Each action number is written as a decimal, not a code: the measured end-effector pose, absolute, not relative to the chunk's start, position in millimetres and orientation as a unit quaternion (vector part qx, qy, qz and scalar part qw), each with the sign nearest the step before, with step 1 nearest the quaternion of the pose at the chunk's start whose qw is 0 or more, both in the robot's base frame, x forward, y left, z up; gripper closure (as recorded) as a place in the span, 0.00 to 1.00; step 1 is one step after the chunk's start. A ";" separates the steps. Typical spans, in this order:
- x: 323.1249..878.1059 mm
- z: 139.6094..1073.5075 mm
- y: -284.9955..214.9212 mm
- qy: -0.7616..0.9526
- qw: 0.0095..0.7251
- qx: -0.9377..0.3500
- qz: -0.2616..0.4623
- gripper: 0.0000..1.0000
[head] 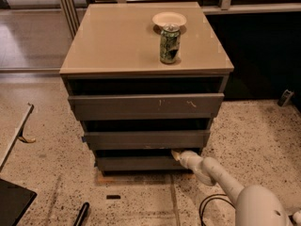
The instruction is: Open bottom drawer
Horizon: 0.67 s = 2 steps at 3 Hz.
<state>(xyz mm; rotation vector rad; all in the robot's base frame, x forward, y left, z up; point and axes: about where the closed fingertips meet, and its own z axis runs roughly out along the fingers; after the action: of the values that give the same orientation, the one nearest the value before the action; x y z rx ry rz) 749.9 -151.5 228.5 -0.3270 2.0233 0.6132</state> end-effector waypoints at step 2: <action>735.4 208.0 -162.0 0.874 0.440 -0.121 0.165 1.00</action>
Offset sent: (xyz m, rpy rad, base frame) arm -0.0241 -0.0248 -0.0380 -0.2712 0.1626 -0.1525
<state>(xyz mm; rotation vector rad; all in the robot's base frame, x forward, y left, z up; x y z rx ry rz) 735.4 -162.0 208.0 -0.3008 2.1721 0.4097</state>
